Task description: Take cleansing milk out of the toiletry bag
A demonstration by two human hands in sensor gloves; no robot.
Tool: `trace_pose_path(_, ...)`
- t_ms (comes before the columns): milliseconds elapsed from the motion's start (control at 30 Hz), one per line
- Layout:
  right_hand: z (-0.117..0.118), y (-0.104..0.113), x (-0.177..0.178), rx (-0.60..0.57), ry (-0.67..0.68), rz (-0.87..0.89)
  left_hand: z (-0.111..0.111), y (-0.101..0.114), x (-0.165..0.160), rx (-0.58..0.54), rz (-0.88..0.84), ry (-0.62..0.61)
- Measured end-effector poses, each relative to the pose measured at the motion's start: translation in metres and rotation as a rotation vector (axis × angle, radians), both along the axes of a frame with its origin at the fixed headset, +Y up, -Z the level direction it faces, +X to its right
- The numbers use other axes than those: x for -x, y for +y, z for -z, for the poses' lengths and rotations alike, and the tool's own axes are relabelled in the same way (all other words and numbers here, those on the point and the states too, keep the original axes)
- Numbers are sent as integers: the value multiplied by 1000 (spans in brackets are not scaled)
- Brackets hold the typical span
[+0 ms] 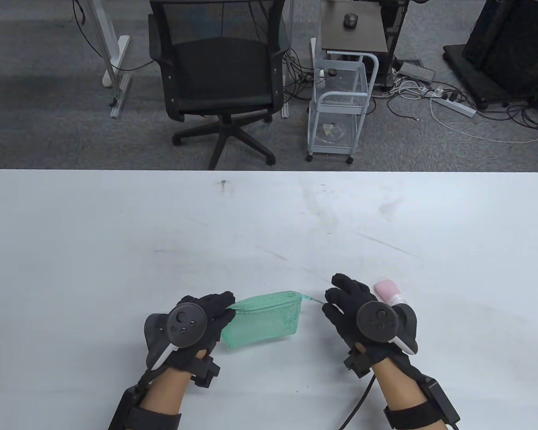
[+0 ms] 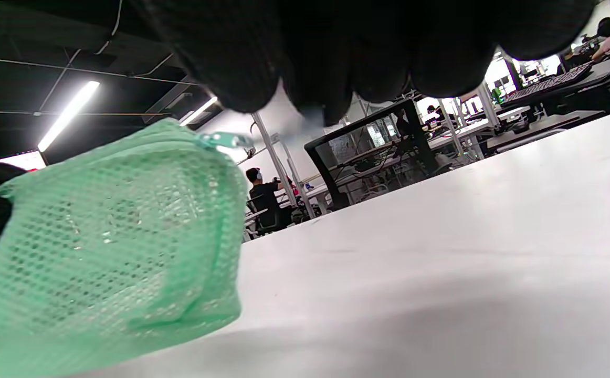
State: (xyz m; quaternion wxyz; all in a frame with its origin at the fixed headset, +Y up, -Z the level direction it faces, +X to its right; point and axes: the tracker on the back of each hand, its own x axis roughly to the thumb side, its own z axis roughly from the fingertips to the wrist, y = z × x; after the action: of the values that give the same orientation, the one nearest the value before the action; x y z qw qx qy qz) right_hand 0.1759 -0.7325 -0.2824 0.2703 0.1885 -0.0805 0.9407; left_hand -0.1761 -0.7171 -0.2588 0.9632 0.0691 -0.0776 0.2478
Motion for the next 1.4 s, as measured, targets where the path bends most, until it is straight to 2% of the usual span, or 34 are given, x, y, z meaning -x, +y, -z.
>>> trace_pose_path(300, -3, -12, 24, 39, 101, -59, -2, -3, -10, 12, 20, -47)
trace_pose_path(600, -2, -15, 28, 35, 176, -40, -7, -3, -20, 5, -12, -104)
trace_pose_path(1067, 0, -10, 18, 50, 129, 31, -7, -6, -24, 4, 45, -95)
trace_pose_path(1400, 4, -18, 16, 98, 14, -44, -2, -16, -27, 101, 101, -108)
